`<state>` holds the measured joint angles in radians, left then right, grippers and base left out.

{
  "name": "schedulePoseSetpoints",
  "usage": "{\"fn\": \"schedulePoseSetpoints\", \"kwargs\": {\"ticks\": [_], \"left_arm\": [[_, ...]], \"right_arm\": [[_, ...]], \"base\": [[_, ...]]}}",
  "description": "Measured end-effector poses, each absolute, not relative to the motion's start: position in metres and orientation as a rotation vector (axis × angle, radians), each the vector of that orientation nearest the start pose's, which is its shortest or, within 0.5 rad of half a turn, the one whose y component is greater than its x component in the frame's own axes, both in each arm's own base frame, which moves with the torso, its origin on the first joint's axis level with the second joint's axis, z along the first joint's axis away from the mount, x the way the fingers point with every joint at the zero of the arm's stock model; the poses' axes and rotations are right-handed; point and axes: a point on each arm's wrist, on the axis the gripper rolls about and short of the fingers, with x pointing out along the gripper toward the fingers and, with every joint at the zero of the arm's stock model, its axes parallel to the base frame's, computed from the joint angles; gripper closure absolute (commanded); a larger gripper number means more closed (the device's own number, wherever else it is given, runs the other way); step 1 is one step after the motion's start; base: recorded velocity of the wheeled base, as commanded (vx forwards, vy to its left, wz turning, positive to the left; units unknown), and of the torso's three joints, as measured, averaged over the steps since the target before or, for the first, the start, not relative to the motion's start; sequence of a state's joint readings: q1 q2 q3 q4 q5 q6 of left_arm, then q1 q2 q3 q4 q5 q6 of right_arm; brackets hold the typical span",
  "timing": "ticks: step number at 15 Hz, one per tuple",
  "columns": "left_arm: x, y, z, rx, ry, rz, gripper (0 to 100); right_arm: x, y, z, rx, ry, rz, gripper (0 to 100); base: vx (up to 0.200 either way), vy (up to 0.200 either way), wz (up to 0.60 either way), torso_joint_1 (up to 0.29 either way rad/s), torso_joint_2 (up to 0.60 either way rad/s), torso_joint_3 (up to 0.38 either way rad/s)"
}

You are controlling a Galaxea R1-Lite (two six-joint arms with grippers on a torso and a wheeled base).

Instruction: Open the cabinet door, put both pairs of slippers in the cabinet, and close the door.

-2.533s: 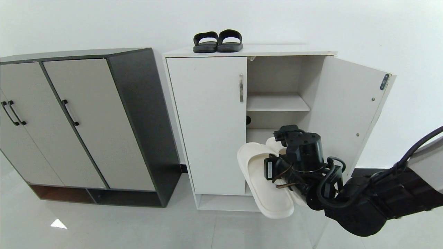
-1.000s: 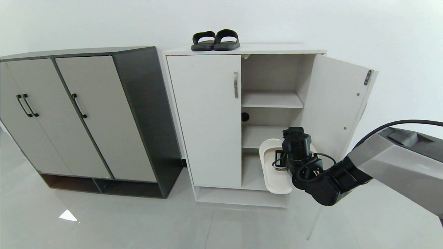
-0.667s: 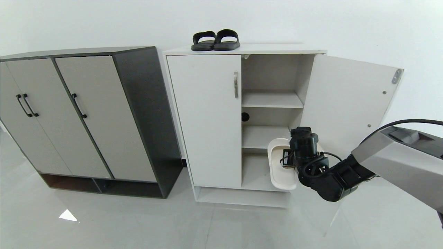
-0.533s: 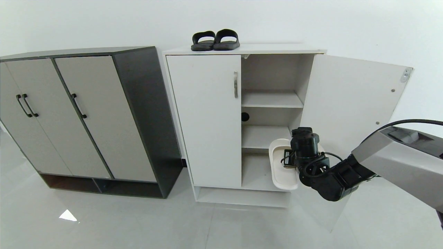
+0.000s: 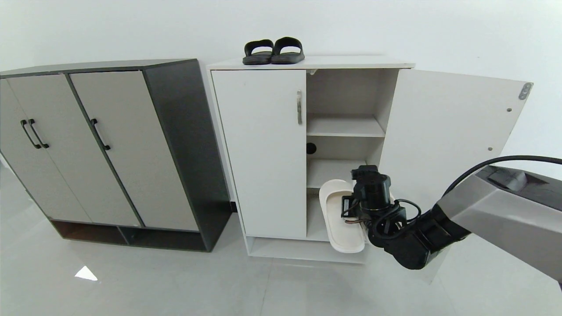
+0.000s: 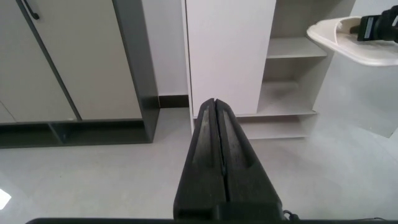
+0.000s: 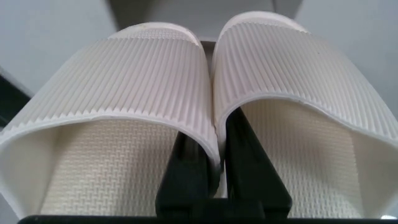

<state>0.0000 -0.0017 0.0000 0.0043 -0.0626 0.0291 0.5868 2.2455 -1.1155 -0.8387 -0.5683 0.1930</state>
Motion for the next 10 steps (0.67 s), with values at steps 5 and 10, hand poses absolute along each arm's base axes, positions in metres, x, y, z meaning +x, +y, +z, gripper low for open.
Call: {"fn": "schedulePoseSetpoints", "kwargs": {"ticks": [5,10], "left_arm": [[-0.0229,-0.0014,0.0750,0.032,0.002,-0.063,100],[-0.0229,-0.0014,0.0749,0.032,0.003,-0.063,100]], "right_arm": [[0.3465,0.2363,0.0759,0.018,0.261,0.060,100],[0.3485,0.2303,0.0741,-0.002,0.266,0.044,100]], "base": [[0.200,0.000,0.00,-0.002,0.00,0.002],[0.200,0.000,0.00,0.001,0.00,0.001]]}}
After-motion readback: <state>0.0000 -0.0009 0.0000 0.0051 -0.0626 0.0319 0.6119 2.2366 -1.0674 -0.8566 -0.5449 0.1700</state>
